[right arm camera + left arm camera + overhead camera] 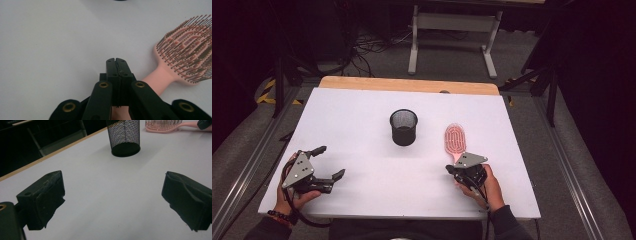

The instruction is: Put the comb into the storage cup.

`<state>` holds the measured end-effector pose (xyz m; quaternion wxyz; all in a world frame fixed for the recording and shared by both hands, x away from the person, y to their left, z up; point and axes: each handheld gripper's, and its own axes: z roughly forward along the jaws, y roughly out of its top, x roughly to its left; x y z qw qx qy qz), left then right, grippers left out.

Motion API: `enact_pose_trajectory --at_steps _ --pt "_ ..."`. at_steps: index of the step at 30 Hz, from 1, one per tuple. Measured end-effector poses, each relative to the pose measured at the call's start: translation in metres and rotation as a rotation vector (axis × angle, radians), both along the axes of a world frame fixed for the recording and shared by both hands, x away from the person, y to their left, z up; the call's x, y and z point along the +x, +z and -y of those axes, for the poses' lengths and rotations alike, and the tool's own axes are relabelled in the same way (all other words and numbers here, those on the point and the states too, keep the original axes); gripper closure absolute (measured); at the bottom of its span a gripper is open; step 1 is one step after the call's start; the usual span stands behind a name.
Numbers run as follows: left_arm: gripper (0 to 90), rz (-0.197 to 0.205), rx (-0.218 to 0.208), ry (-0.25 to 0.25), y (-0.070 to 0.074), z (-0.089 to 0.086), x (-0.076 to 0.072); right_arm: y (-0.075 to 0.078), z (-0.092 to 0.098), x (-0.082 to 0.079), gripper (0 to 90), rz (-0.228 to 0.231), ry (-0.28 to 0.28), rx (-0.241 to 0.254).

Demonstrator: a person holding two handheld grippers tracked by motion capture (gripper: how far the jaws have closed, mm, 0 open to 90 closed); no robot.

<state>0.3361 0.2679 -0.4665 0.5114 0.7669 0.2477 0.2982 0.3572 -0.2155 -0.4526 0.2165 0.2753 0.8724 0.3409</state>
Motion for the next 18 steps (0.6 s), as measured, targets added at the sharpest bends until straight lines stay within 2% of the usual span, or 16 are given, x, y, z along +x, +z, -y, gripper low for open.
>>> enact_pose_trajectory --at_steps 14,18 --pt "5.5 -0.010 0.005 -0.005 -0.001 0.002 0.000 0.001 -0.015 0.010 90.0 -0.027 0.062 -0.046" --pt "5.5 -0.011 0.005 -0.006 -0.001 0.001 0.001 0.000 -0.021 0.014 90.0 -0.054 0.074 -0.067"
